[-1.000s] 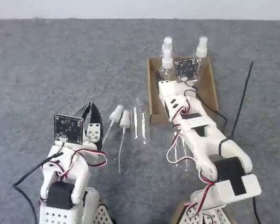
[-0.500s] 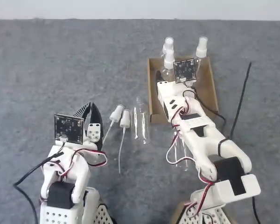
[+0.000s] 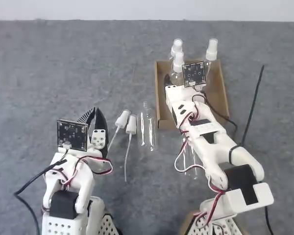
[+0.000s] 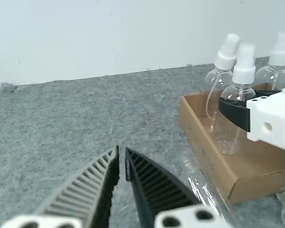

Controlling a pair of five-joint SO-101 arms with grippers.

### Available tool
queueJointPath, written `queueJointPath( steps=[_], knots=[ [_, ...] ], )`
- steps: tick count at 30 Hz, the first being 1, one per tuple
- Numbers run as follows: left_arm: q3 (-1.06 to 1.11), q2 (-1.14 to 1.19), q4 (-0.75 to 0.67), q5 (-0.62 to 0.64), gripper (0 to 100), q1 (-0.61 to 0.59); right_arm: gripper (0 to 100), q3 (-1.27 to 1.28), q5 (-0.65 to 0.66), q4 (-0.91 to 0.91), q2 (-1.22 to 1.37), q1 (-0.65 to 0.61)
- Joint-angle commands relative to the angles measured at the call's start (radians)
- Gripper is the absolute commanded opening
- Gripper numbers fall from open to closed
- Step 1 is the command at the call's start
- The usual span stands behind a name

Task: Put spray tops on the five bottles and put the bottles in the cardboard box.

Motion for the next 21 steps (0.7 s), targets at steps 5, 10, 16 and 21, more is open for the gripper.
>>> queueJointPath(
  steps=[5, 10, 16, 21],
  knots=[
    [-0.004, -0.011, -0.034, -0.002, 1, -0.003, 23.9, 0.008, 0.000, 0.005, -0.012, 0.013],
    [-0.004, -0.011, -0.034, -0.002, 1, -0.005, 23.9, 0.008, 0.000, 0.005, -0.012, 0.013],
    [-0.004, -0.011, -0.035, -0.002, 1, -0.005, 24.0, 0.008, 0.000, 0.007, -0.038, 0.015],
    [-0.004, -0.011, -0.035, -0.002, 1, -0.005, 24.0, 0.008, 0.000, 0.107, -0.148, 0.007]
  ],
)
